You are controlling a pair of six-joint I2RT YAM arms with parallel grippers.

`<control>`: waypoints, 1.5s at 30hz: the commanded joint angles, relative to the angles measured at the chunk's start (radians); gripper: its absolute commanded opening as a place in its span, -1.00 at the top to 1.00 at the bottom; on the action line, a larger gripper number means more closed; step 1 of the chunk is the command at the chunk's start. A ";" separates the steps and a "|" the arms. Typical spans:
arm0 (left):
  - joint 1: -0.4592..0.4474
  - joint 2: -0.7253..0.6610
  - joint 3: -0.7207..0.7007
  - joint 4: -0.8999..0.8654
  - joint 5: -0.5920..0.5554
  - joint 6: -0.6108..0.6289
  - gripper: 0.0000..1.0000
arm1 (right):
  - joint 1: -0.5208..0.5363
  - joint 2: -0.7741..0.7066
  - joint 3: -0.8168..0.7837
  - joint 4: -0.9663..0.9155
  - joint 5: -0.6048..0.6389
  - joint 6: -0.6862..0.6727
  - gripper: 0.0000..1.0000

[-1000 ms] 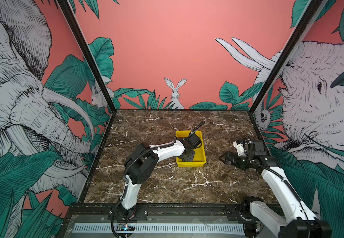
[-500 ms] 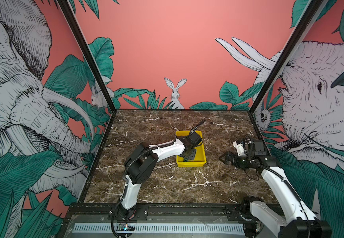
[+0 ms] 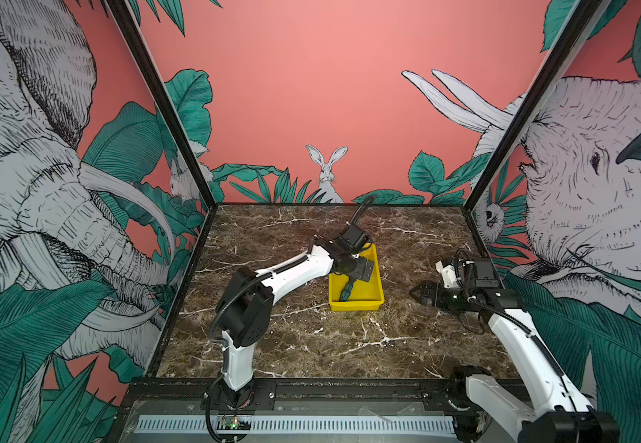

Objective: Put the screwdriver in the bin
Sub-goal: Place the screwdriver in the bin, then reset both arms

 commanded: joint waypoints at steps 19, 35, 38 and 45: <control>0.385 -0.546 -0.504 0.355 -0.159 0.328 -0.99 | -0.011 0.076 0.282 0.167 0.384 -0.115 -0.99; 0.387 -1.090 -1.155 0.921 -0.431 0.680 -0.99 | -0.010 -0.123 -0.064 0.670 0.428 -0.205 -0.98; 0.386 -1.048 -1.232 1.032 -0.474 0.718 -0.99 | -0.010 -0.124 -0.120 0.760 0.443 -0.198 -0.99; 0.390 -0.866 -1.269 1.202 -0.553 0.683 -0.99 | -0.010 -0.031 -0.237 0.973 0.446 -0.252 -0.98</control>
